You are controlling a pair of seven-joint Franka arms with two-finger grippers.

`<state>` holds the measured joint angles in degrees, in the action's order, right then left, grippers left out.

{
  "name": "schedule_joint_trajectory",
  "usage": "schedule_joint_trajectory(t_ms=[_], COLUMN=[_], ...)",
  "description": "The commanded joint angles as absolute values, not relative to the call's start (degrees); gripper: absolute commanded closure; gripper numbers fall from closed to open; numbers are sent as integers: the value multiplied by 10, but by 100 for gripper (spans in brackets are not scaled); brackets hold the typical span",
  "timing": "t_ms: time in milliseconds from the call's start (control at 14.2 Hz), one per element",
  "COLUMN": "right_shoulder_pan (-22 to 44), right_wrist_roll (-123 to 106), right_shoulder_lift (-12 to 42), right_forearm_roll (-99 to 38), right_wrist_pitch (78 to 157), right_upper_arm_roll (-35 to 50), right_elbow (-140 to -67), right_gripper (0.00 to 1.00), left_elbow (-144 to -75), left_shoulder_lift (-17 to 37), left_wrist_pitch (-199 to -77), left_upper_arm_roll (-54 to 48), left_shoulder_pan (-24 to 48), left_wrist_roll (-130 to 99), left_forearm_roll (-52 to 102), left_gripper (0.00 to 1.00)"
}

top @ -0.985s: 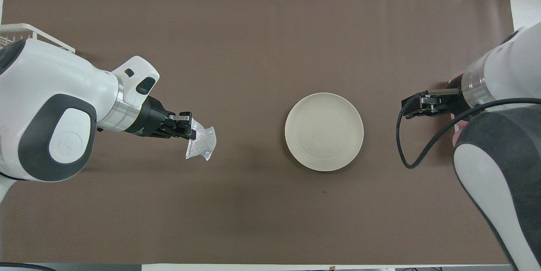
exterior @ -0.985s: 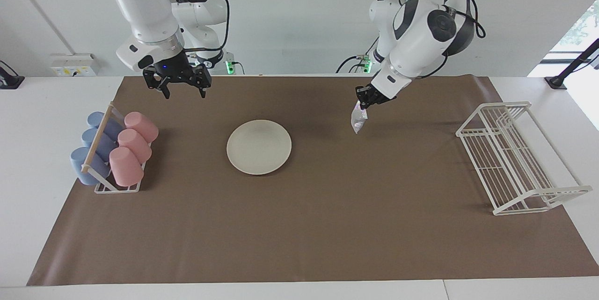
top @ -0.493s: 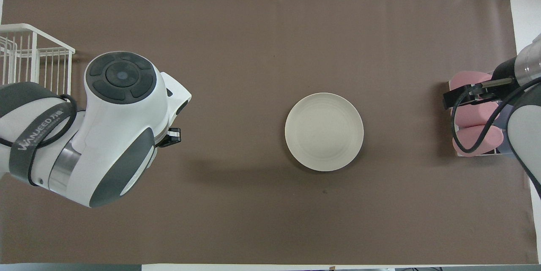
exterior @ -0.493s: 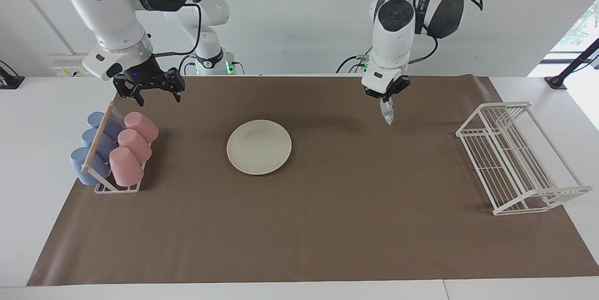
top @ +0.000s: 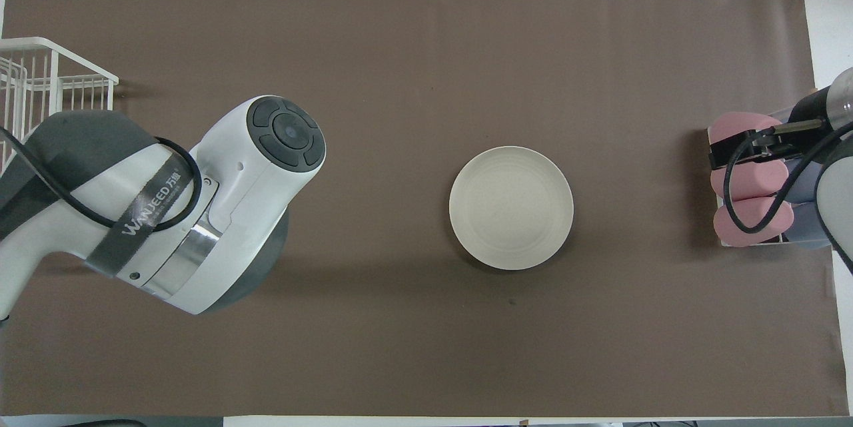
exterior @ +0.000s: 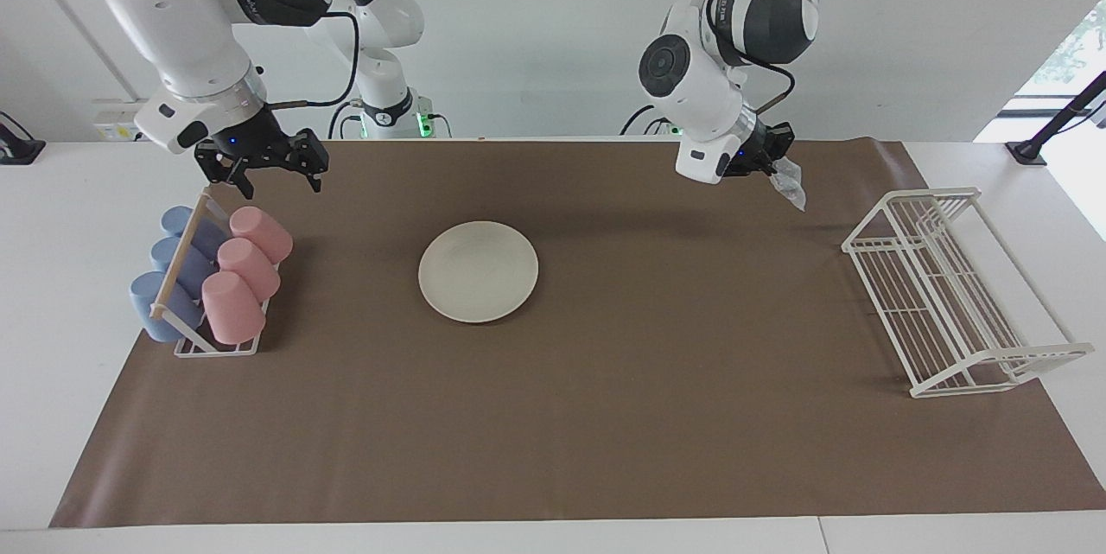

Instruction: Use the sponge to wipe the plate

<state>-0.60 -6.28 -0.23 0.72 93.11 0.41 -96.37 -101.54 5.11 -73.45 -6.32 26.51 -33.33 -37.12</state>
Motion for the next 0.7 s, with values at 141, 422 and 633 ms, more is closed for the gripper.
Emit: schedule_joint_trajectory(t_ms=[141,422,633], right_shoulder_pan=[-8,-6,-4], right_wrist_roll=[-83,-83,-83], right_shoulder_lift=[14,24,25], right_forearm_roll=[-4,4,4], right_wrist_pitch=[916,902,904], right_upper_arm_roll=[-42,-40,-38], right_elbow=[-911,-893,-896], right_gripper=[0,0,0], left_elbow=[-998,-992,-942], left_shoulder_lift=[91,148,211], left_wrist_pitch=[-711,-743,-785], left_upper_arm_roll=[-52,-52,-52], left_shoulder_pan=[244,193,154], left_wrist_roll=[-339,-338,-338], left_forearm_roll=[-501,-640,-682], left_gripper=[100,100,100])
